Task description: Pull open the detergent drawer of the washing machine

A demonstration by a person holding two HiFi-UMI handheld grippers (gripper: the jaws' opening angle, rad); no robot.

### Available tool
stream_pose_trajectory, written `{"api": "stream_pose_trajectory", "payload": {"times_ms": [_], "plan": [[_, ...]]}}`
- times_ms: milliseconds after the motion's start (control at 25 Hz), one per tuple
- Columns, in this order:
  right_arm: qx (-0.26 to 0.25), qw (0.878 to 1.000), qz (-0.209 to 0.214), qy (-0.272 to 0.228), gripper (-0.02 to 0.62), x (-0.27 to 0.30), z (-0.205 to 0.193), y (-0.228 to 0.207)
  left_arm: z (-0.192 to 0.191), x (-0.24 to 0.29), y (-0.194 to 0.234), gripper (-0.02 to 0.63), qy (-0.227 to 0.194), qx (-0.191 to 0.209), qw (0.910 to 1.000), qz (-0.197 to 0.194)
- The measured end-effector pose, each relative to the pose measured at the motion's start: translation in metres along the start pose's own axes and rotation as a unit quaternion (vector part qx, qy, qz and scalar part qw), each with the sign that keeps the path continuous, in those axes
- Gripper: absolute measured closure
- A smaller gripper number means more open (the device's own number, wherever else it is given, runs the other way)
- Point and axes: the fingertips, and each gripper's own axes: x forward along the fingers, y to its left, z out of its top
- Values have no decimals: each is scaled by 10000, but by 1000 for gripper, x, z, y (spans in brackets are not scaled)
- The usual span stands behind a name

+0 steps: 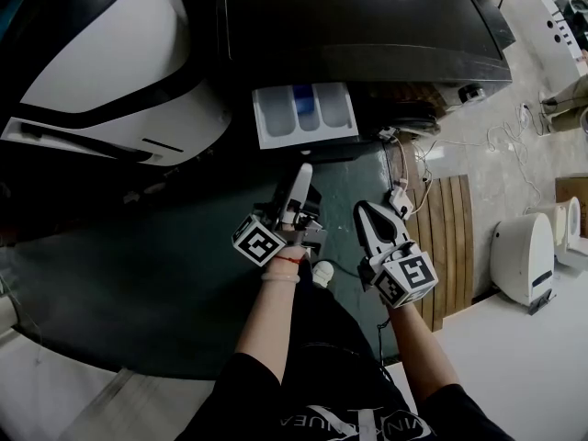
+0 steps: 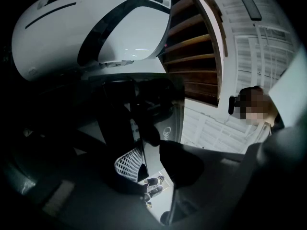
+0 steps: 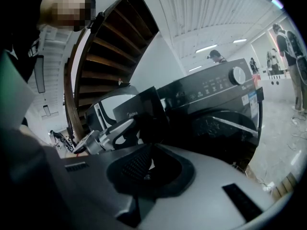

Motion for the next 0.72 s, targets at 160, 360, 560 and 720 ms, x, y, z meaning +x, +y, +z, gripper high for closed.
{"api": "stream_pose_trajectory", "payload": {"times_ms": [160,360,560,720], "plan": [[-1,10000,-34,-27,576,-5,-3,-2,-2,-4,-1,491,25,27,10000,7],[-21,10000,-36,-78,576,-10,-5,-1,-4,-9,-2,492,35,47,10000,-18],[-61,9999,-42,-75,577,-13,-7,2,-8,-13,-5,494,43,37,10000,-24],[-90,9999,-38,-32,577,-14,-11,4,-9,-16,-8,495,60,41,10000,-42]]}}
